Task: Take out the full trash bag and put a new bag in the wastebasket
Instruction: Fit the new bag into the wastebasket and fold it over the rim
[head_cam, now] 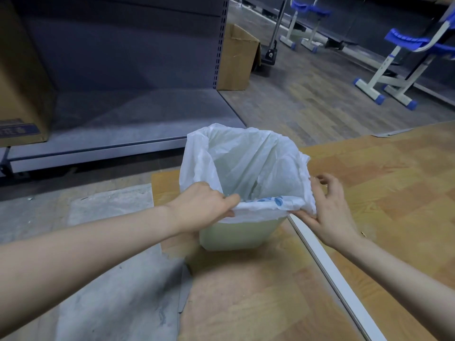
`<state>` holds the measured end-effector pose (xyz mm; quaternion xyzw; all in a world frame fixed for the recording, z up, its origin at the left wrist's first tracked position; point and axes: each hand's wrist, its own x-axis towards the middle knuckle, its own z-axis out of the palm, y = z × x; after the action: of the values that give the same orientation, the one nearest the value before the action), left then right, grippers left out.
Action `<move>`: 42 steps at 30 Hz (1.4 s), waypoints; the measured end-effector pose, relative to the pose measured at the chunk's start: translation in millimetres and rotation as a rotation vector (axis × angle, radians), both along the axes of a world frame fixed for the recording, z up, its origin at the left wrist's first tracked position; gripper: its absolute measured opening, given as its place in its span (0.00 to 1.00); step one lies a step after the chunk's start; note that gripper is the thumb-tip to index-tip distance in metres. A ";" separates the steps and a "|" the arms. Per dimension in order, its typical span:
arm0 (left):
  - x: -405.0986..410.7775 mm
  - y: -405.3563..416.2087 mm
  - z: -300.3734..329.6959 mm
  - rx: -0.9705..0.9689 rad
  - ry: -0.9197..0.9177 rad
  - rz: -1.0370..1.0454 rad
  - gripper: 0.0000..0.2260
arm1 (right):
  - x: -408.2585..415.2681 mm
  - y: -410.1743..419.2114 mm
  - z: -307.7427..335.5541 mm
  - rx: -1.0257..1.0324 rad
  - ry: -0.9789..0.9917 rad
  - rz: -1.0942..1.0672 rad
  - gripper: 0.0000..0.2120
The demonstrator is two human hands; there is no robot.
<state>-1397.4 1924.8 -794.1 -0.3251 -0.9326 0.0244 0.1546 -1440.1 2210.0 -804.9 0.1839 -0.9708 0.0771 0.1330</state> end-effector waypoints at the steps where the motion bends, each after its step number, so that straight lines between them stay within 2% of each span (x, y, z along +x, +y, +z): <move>1: -0.9 -1.0 0.1 -0.010 0.021 -0.002 0.20 | -1.9 2.4 -0.5 0.062 0.071 0.001 0.43; 3: 0.9 0.0 0.7 -0.034 0.005 0.009 0.20 | -6.8 4.6 2.8 0.161 0.181 0.004 0.41; 7: 3.2 1.7 4.2 -0.063 -0.018 0.038 0.20 | -12.8 2.7 13.0 0.179 0.296 0.132 0.41; 10: 1.6 1.2 3.2 -0.064 -0.016 0.037 0.20 | -16.5 1.7 14.6 0.408 0.455 0.250 0.33; 12: 1.6 0.6 2.9 -0.072 0.004 0.044 0.19 | -17.2 0.2 13.9 0.478 0.511 0.310 0.28; 14: 2.1 1.4 4.1 -0.082 0.033 0.043 0.19 | -18.2 -1.4 12.5 0.477 0.473 0.373 0.22; 16: 0.3 2.3 3.4 -0.089 0.055 0.047 0.19 | -18.5 -1.0 14.6 0.447 0.327 0.366 0.19; 19: -3.4 1.2 -0.2 -0.100 0.070 0.066 0.19 | -17.6 2.3 17.8 0.301 0.163 0.304 0.12; 25: -5.0 -8.4 -4.2 -0.081 0.068 0.083 0.20 | -0.8 -11.2 2.4 -0.039 0.058 0.090 0.23; 27: -5.9 -8.6 -5.9 -0.076 0.077 0.073 0.24 | 0.4 -16.7 -4.2 -0.110 -0.164 0.075 0.26; 29: -8.3 -9.4 -9.1 -0.053 0.098 0.045 0.23 | 0.6 -12.4 -3.6 -0.060 -0.236 0.045 0.26; 32: -11.2 -13.6 -13.2 0.039 0.128 -0.042 0.17 | 1.0 -0.5 9.6 0.093 0.140 0.044 0.28; 33: -12.0 -16.9 -13.2 0.071 0.131 -0.071 0.18 | -0.3 3.3 12.3 0.100 0.260 0.090 0.29; 35: -11.0 -24.4 -8.7 0.141 0.095 -0.057 0.25 | -7.7 5.0 18.8 0.070 0.329 0.216 0.34; 37: -8.3 -32.6 -8.6 0.204 0.054 0.010 0.31 | -15.3 -1.3 23.8 0.006 0.267 0.365 0.37; 38: -7.0 -37.3 -12.2 0.222 0.024 0.051 0.32 | -18.8 -5.9 23.2 -0.046 0.167 0.418 0.37; 40: -2.5 -45.0 -21.4 0.324 -0.102 0.141 0.33 | -19.2 -17.0 17.0 -0.238 -0.162 0.434 0.36; 42: 2.3 -44.8 -29.4 0.553 -0.265 0.230 0.30 | -17.9 -24.3 6.5 -0.461 -0.406 0.353 0.28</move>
<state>-1395.1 1880.0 -823.4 -0.1638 -0.9466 -0.2548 0.1107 -1458.0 2185.8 -798.4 0.2947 -0.8879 0.3510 -0.0403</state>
